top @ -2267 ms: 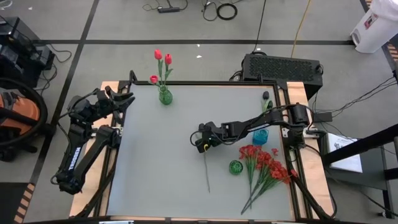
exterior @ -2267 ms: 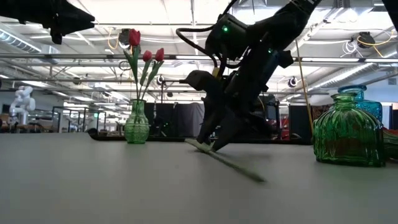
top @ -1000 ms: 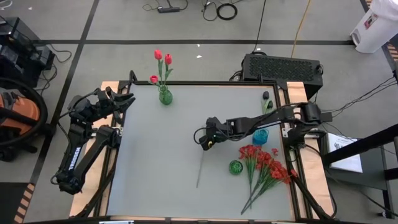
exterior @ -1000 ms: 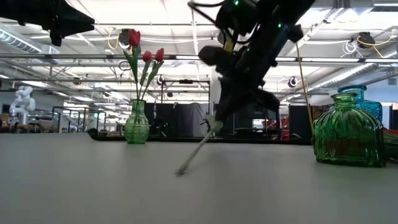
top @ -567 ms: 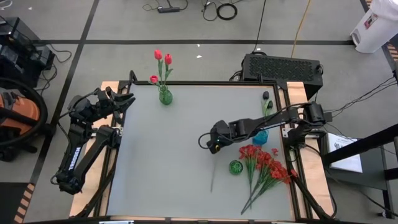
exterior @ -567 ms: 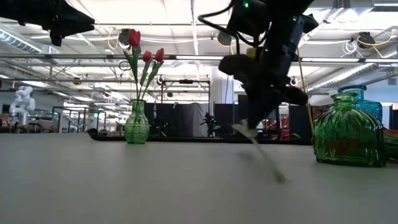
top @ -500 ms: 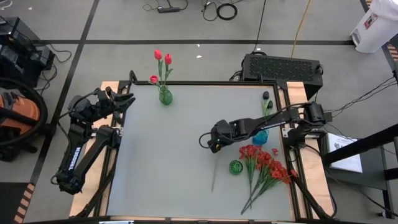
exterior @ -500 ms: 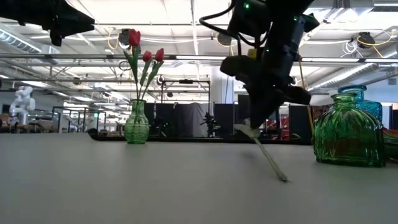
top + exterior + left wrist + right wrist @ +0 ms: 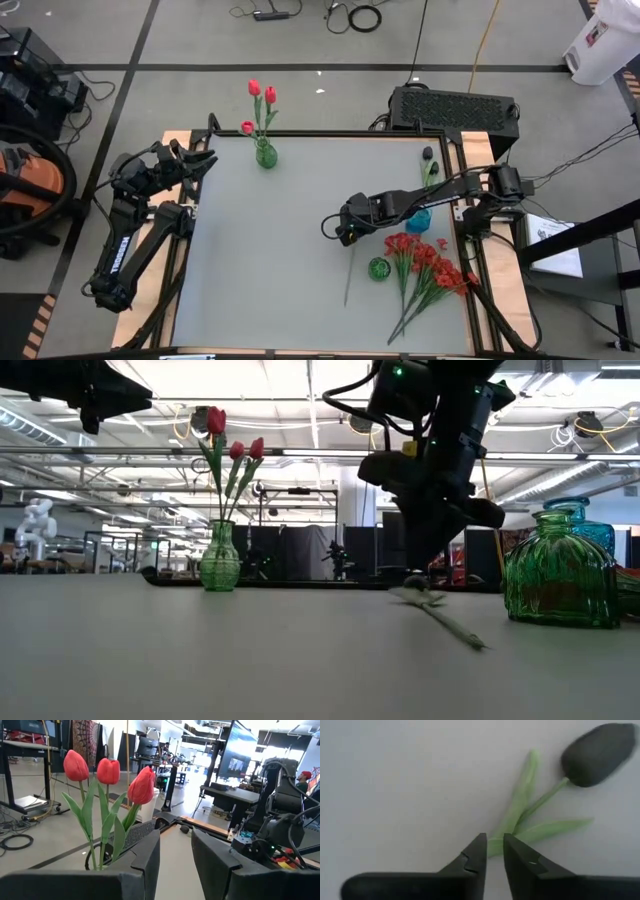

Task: Sort flowers into vase by color
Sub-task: Put the bottom left black flower into the blue vase

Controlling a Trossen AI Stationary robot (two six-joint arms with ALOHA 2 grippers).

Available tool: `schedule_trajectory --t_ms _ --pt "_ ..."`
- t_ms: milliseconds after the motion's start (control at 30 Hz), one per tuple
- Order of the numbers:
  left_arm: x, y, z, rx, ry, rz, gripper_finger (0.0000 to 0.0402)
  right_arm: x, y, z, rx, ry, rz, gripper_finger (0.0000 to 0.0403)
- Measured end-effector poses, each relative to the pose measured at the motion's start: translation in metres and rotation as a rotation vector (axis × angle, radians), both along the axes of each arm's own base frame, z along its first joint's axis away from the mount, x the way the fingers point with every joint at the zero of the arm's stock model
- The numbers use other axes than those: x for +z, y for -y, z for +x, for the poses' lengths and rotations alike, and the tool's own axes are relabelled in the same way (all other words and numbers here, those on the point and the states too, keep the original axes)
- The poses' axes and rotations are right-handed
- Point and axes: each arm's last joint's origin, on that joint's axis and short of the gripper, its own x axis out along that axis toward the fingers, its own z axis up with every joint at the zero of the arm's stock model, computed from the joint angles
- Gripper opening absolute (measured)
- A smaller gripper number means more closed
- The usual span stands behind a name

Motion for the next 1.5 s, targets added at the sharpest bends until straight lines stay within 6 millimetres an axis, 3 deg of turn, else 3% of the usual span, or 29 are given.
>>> schedule_trajectory --t_ms 367,633,900,1500 --pt "0.000 0.000 0.000 0.001 0.000 0.001 0.0118 0.000 -0.002 0.000 -0.098 0.010 0.060 0.0126" --pt "0.000 0.000 0.000 0.001 0.000 0.001 0.0118 0.000 -0.012 -0.001 -0.192 0.018 0.103 0.0127" --pt "0.000 0.000 0.000 0.001 -0.001 0.002 0.0118 -0.022 -0.026 0.005 -0.229 -0.018 0.118 0.0127" --pt "0.000 0.000 0.000 0.001 -0.001 0.001 0.0118 -0.035 -0.026 0.009 -0.299 -0.027 0.128 0.0127"
